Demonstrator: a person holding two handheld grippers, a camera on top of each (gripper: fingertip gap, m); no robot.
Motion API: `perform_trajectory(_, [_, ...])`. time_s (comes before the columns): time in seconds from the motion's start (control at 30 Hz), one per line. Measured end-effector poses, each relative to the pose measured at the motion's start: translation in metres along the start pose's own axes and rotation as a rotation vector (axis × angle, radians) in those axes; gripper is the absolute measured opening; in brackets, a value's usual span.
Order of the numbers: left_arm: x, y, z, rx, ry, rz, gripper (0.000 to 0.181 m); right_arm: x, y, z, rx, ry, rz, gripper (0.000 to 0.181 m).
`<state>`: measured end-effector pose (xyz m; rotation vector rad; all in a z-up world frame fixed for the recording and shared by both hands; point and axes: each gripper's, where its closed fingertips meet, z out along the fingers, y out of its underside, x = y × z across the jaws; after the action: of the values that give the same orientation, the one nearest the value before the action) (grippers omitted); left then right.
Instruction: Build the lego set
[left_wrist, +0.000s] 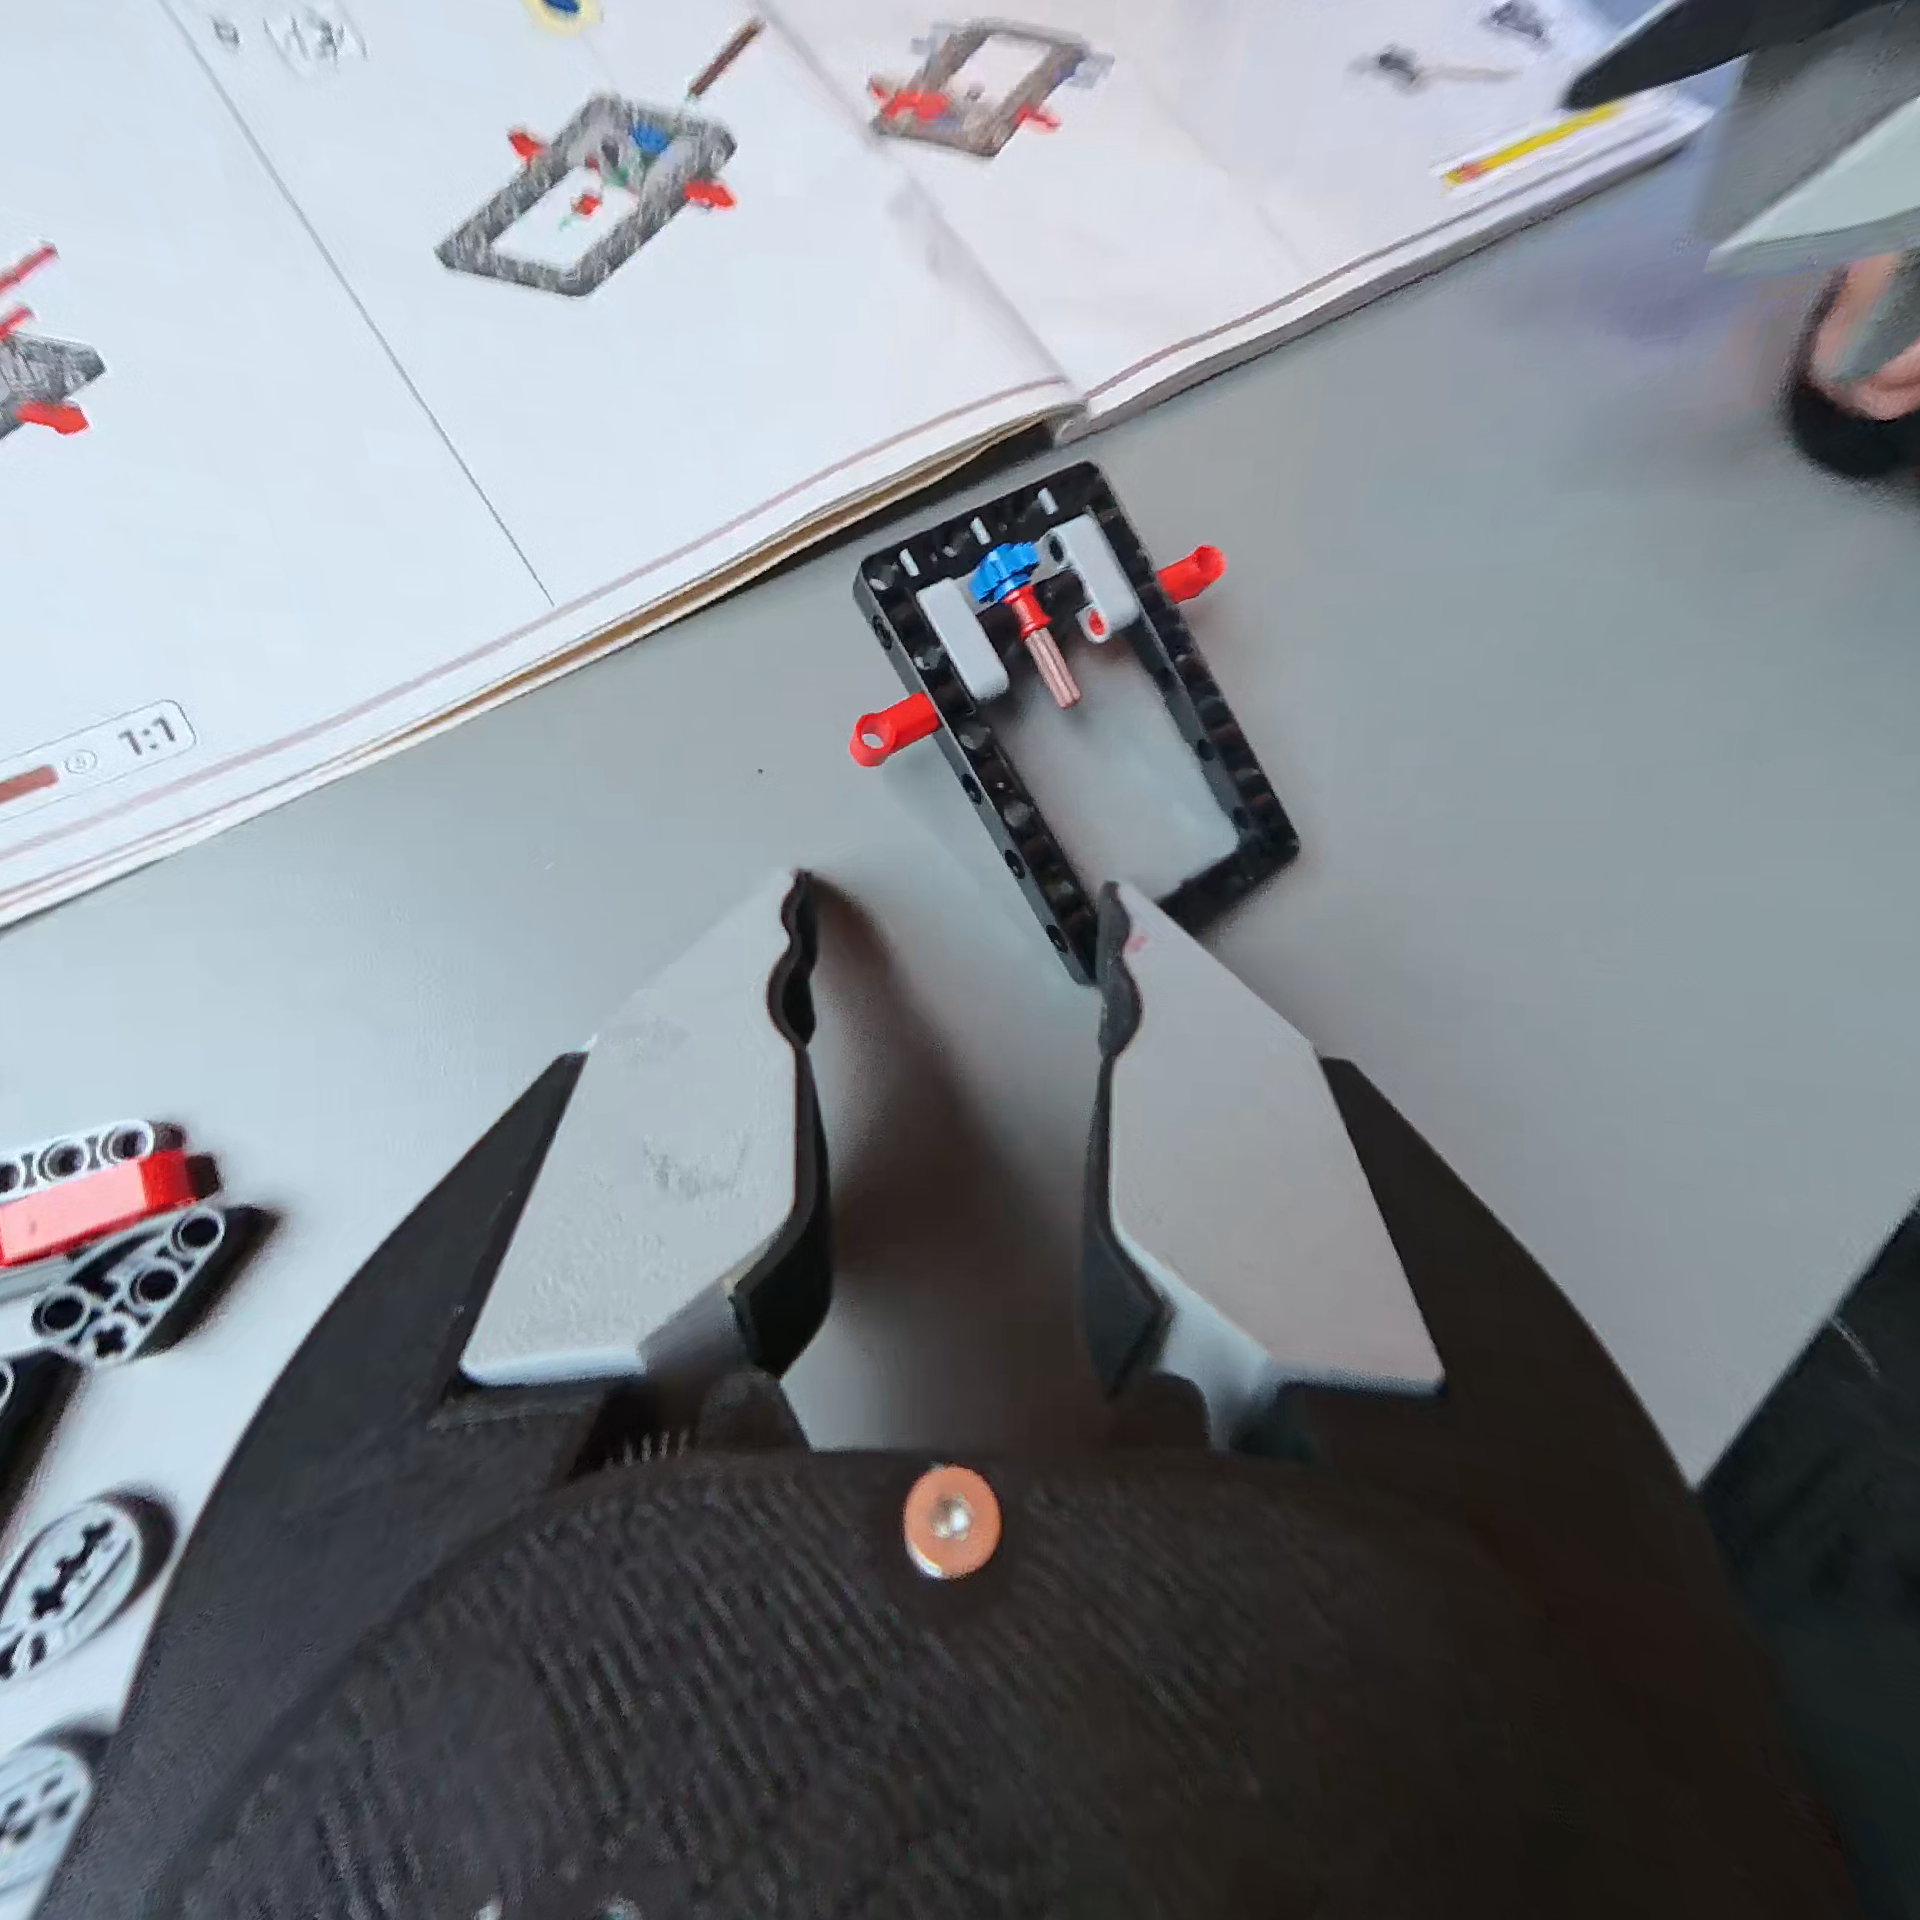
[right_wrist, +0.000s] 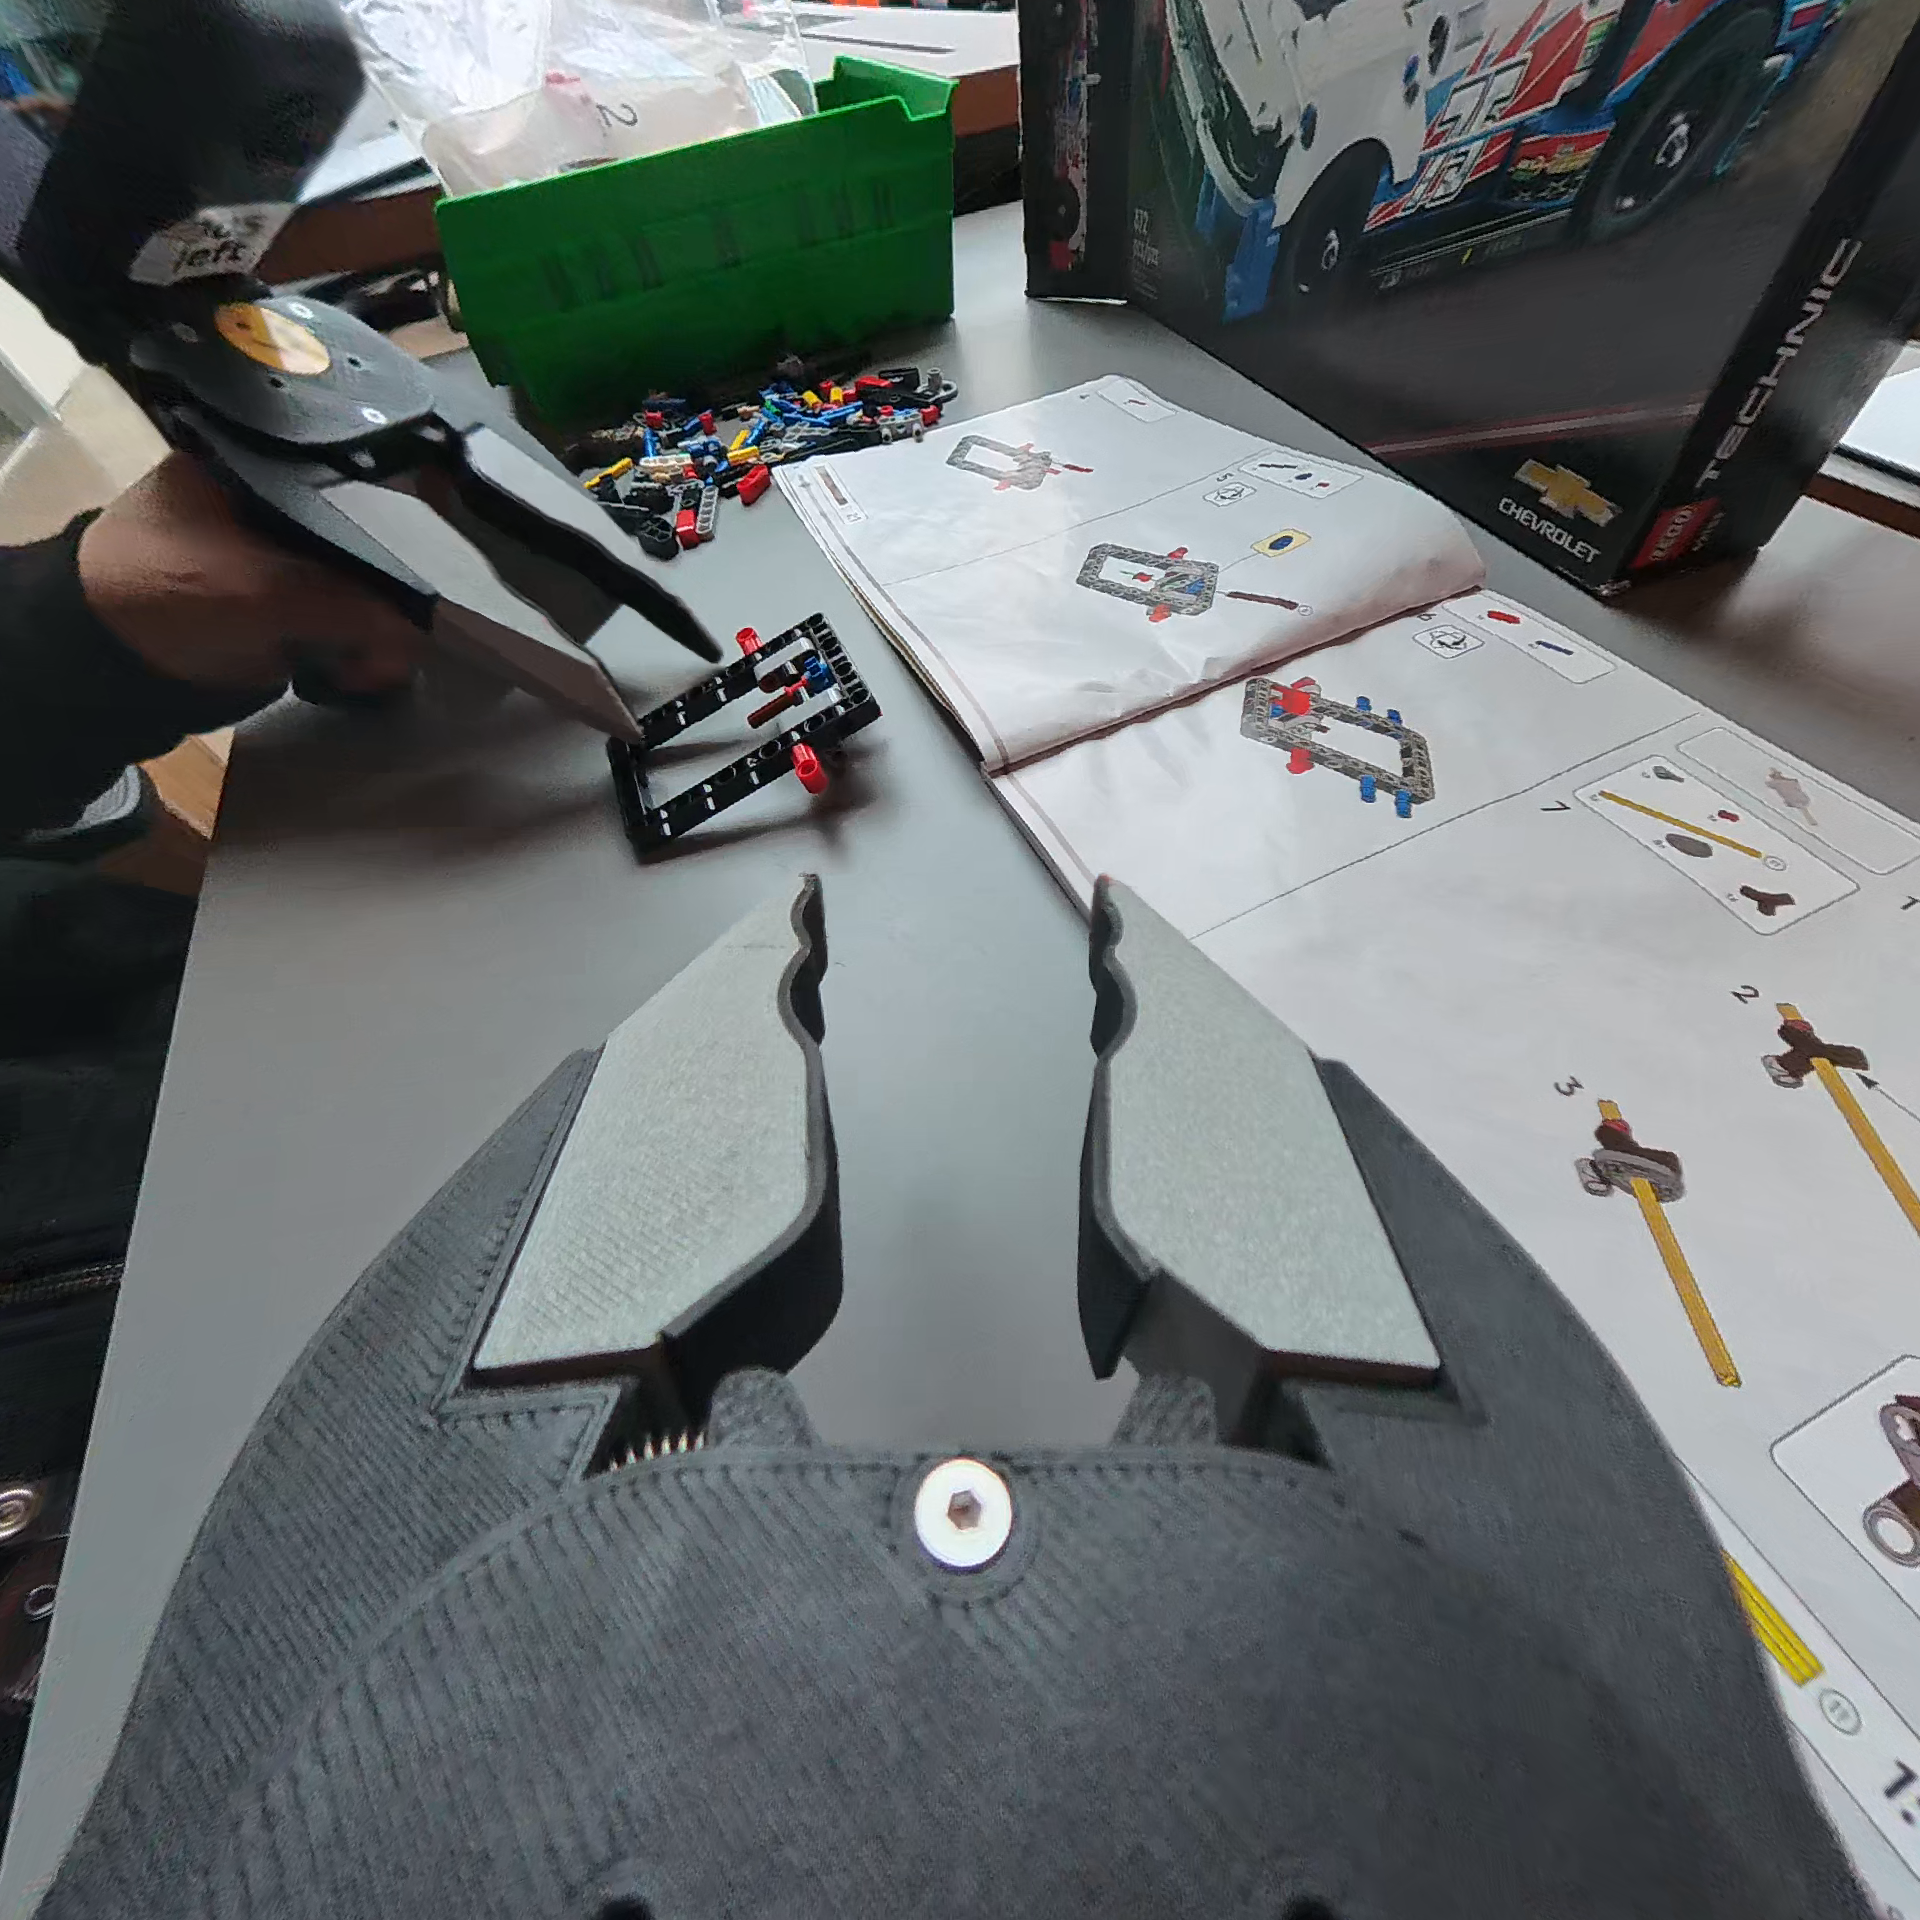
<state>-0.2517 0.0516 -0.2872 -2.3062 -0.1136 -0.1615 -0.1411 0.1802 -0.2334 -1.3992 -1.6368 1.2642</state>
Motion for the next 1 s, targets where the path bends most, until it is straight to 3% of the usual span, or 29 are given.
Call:
perform_trajectory(0.07, [0.001, -0.003, 0.005, -0.016, -0.021, 0.029, 0.042, -0.002, 0.001, 0.001, -0.009, -0.002, -0.011, 0.048])
perform_trajectory(0.13, [-0.005, -0.004, 0.009, -0.058, -0.079, 0.124, 0.015, -0.002, 0.001, 0.001, -0.006, 0.002, -0.017, 0.048])
perform_trajectory(0.23, [0.005, -0.007, 0.015, -0.111, -0.005, 0.337, 0.007, -0.002, -0.001, -0.002, 0.008, 0.002, -0.012, 0.047])
perform_trajectory(0.33, [0.013, -0.012, 0.022, -0.147, 0.091, 0.499, 0.006, -0.001, -0.004, -0.004, 0.022, 0.004, -0.009, 0.047])
perform_trajectory(0.4, [0.013, -0.017, 0.028, -0.155, 0.098, 0.515, 0.008, 0.0, -0.004, -0.006, 0.025, 0.012, -0.015, 0.047])
perform_trajectory(0.47, [0.017, -0.02, 0.029, -0.177, 0.13, 0.486, 0.024, 0.0, -0.004, -0.007, 0.026, 0.015, -0.017, 0.047])
perform_trajectory(0.63, [0.005, -0.035, 0.012, -0.029, 0.092, 0.456, 0.039, 0.0, -0.007, -0.008, 0.047, 0.003, -0.017, 0.048])
perform_trajectory(0.73, [-0.012, -0.051, 0.004, 0.069, 0.051, 0.411, 0.038, 0.003, -0.01, -0.004, 0.047, 0.011, -0.057, 0.049])
perform_trajectory(1.0, [-0.036, -0.117, 0.031, 0.243, 0.069, 0.382, 0.042, 0.041, -0.018, 0.007, 0.052, 0.186, -0.184, 0.053])
